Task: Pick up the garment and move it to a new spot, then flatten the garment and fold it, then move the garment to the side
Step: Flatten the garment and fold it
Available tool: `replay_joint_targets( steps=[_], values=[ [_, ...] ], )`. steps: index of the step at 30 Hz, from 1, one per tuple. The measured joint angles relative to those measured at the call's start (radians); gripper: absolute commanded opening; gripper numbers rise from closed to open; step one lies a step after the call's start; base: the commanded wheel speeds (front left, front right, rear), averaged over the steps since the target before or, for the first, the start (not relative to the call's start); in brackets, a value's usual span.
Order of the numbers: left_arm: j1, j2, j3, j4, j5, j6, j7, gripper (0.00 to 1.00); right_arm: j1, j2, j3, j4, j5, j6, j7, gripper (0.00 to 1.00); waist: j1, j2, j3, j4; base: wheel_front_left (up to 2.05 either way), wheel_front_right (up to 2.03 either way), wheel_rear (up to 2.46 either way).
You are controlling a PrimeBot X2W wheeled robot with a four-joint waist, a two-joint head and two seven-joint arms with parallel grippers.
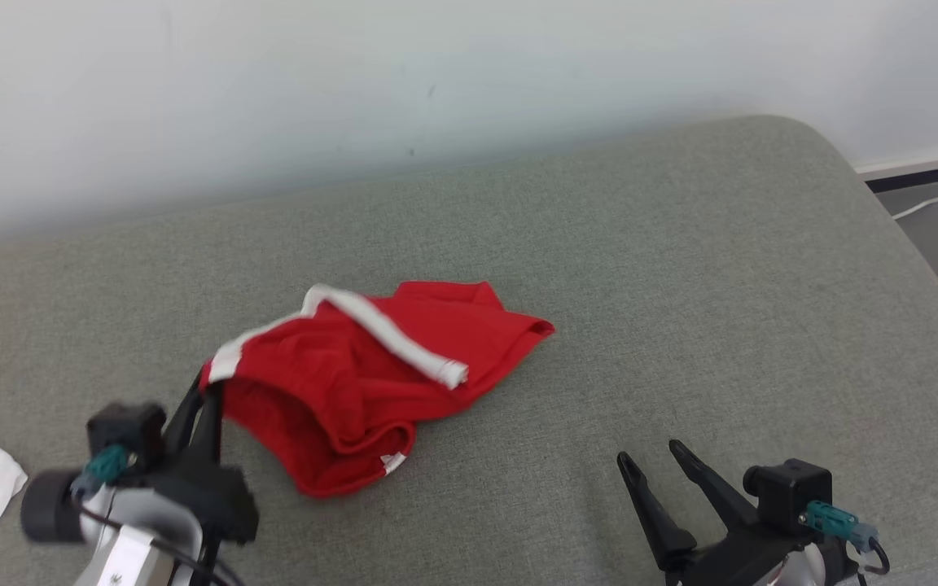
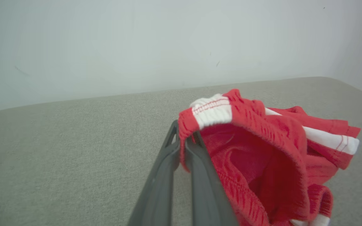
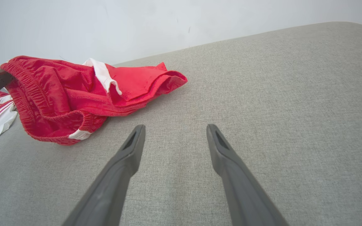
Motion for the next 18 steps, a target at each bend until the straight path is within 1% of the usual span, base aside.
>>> replay_joint_targets(
  steps=[2, 3, 4, 5, 10, 14, 18],
  values=[
    [0.037, 0.011, 0.007, 0.012, -0.007, 0.0, 0.009, 0.0, 0.012, -0.005, 0.0, -0.001, 0.0, 0.0, 0.0, 1.0, 0.0, 0.0, -0.006, 0.002, 0.0, 0.0, 0.0],
    [0.049, 0.012, 0.006, 0.02, -0.014, 0.0, 0.014, 0.14, 0.015, -0.007, -0.001, 0.0, 0.0, 0.0, 0.0, 1.0, -0.0001, -0.0001, -0.008, 0.003, 0.0, 0.0, 0.0],
    [0.056, 0.012, 0.004, 0.03, -0.018, 0.0, 0.021, 0.72, 0.016, -0.009, -0.002, -0.001, 0.0, 0.0, 0.0, 1.0, 0.0, 0.0, -0.01, 0.004, 0.0, 0.0, 0.0],
    [0.062, 0.011, 0.005, 0.033, -0.021, 0.0, 0.027, 1.0, 0.016, -0.01, -0.001, -0.002, 0.0, 0.0, 0.001, 1.0, 0.0, 0.0, -0.011, 0.004, 0.0, 0.0, 0.0],
    [0.072, 0.003, 0.015, 0.051, -0.043, 0.0, 0.046, 1.0, 0.015, -0.009, 0.007, -0.006, 0.0, 0.0, 0.009, 1.0, 0.0, 0.0, -0.01, 0.002, 0.0, 0.0, 0.0],
    [0.083, 0.004, 0.001, 0.06, -0.049, 0.0, 0.078, 1.0, 0.014, -0.01, 0.008, -0.008, 0.0, 0.0, 0.009, 1.0, 0.0, 0.0, -0.01, 0.001, 0.0, 0.0, 0.0],
    [0.115, 0.024, 0.015, 0.071, -0.05, 0.0, 0.097, 1.0, 0.014, -0.012, 0.008, -0.008, 0.0, 0.0, 0.01, 1.0, -0.0001, 0.0, -0.013, 0.001, 0.0, 0.0, 0.0]
  ],
)
